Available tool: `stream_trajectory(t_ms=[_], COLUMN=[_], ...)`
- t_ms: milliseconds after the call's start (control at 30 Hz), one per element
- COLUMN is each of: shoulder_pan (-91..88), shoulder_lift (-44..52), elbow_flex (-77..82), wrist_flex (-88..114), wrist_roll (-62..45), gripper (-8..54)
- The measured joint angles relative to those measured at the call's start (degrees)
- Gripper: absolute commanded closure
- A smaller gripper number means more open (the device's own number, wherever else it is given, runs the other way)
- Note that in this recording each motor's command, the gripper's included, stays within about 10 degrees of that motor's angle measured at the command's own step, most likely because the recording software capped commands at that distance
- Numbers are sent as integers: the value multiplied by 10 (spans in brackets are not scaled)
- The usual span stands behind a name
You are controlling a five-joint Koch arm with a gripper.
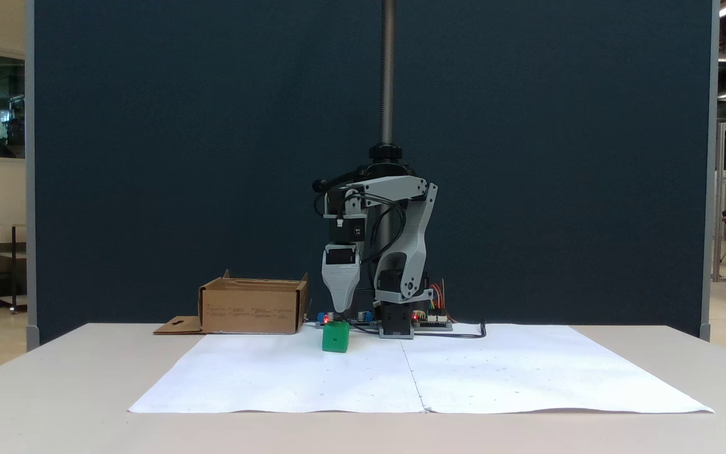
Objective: Grasp a green dice and put it in the bin.
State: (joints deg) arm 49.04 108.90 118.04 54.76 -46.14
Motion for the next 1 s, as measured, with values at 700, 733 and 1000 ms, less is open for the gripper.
stream_trajectory(t_ms=[700, 733, 1000], shoulder_pan=[-12, -18, -31], shoulder_lift=[-50, -54, -81], elbow_flex=[10, 10, 10], wrist_flex=[-11, -12, -36], wrist_roll=[1, 2, 3], gripper=[4, 4, 7])
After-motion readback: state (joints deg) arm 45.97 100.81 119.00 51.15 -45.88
